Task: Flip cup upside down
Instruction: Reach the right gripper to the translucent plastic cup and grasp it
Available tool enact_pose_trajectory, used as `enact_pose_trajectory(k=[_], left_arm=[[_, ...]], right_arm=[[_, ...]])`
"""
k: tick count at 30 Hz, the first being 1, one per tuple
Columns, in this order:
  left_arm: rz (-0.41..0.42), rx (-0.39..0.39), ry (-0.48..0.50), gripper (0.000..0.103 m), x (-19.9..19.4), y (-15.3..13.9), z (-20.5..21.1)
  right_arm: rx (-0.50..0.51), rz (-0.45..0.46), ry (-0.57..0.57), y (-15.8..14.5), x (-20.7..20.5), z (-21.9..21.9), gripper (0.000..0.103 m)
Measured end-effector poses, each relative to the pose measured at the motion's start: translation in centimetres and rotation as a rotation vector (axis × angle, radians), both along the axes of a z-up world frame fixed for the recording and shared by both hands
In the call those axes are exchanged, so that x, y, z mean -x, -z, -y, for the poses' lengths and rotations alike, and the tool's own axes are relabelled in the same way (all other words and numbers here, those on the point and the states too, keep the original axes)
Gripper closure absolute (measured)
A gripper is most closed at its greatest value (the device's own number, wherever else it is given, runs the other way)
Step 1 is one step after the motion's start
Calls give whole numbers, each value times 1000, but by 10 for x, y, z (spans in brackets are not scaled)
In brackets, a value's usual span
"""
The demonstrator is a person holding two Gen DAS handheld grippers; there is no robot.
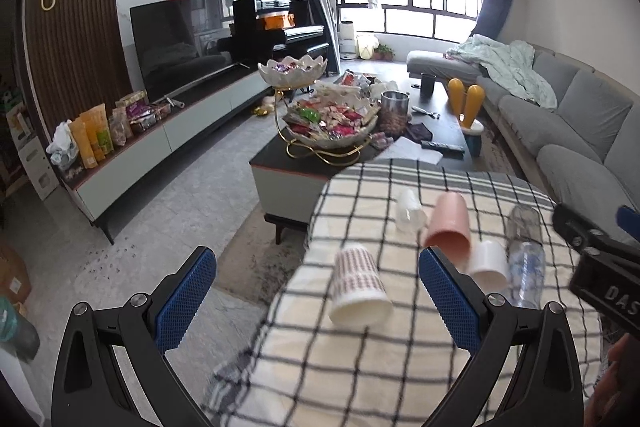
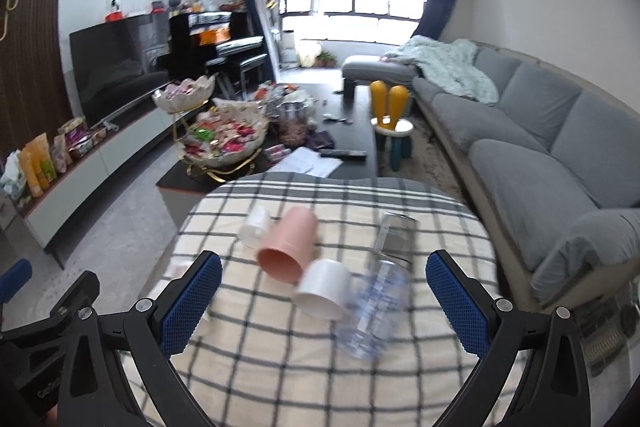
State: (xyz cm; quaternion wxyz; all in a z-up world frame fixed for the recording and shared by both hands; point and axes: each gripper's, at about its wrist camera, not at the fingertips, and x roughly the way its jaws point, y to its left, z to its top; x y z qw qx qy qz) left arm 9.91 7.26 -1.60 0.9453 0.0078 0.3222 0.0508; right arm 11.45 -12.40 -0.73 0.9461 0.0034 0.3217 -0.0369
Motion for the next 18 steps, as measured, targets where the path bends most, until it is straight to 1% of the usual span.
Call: enact_pose_trajectory(k=[2, 4, 7, 10, 13, 17, 18], left_arm=[[-4, -4, 6, 0, -15, 1, -6], [-23, 8, 19, 0, -30, 5, -12], [-54, 27, 37, 0, -53, 13, -19], [-95, 41, 58, 0, -82, 25, -24], [-117, 46, 68, 0, -104, 34, -26], [-157, 53, 101, 0, -133, 47, -25], [-166, 56, 106, 0, -139, 50, -25]], right_arm=[[4, -22, -36, 1, -22, -13, 1], [5, -51, -67, 6, -42, -24, 3], [-5, -126, -113, 15, -81, -36, 7], [-45, -214, -135, 30, -119, -39, 14], [-61, -296, -151, 46, -154, -44, 17], [-55, -388, -175, 70, -195, -55, 19], [-52, -413, -183, 76, -206, -57, 22]])
